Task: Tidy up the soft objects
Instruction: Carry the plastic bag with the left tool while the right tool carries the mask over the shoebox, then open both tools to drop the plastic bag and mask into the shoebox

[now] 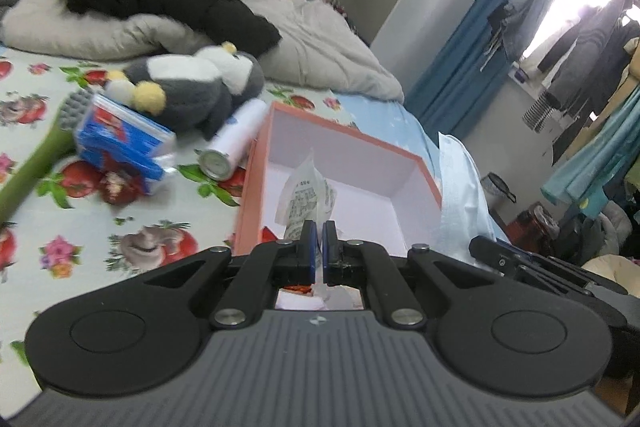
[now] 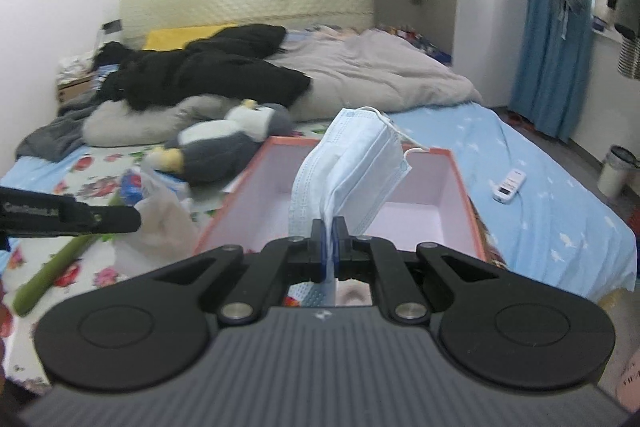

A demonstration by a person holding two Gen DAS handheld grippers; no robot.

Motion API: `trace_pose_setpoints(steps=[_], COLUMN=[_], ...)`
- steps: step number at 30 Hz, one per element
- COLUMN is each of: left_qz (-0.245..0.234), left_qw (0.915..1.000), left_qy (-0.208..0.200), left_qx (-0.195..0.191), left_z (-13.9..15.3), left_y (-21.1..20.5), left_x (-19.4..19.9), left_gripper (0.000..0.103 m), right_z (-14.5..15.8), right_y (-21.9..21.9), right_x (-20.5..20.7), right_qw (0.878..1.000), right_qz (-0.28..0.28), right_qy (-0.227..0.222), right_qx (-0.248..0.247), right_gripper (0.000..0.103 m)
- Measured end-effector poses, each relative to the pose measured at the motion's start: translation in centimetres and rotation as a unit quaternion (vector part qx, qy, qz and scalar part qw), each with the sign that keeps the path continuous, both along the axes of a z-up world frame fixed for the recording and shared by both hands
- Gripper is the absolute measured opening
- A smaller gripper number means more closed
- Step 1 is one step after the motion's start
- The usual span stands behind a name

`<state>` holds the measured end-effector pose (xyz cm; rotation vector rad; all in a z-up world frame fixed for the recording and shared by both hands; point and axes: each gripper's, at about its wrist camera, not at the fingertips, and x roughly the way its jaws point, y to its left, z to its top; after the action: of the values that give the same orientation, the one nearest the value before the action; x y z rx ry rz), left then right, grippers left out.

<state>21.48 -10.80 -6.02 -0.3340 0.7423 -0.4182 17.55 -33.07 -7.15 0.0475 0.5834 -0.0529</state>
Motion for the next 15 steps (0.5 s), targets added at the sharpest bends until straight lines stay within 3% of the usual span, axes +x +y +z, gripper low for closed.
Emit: trace_pose_setpoints(steps=[8,15], left_qz=[-0.020,-0.033], left_qw=[0.9992,0.9956], left_qy=[0.032,0.084], left_qx=[0.009,0.026], left_z=[-3.8,-8.6], left_y=[-4.6,-7.3], left_x=[6.8,11.1], left_gripper=[0.004,0.004], right_z=[-4.1,-8.8], right_y=[-3.9,-6.4], right_x=[4.4,7.7], right_qw=[0.999,0.995], right_qz=[-0.026,-0.039], right_qy=[0.039,0.095], right_qx=[0.008,0.023], right_gripper=[0.007,0.009])
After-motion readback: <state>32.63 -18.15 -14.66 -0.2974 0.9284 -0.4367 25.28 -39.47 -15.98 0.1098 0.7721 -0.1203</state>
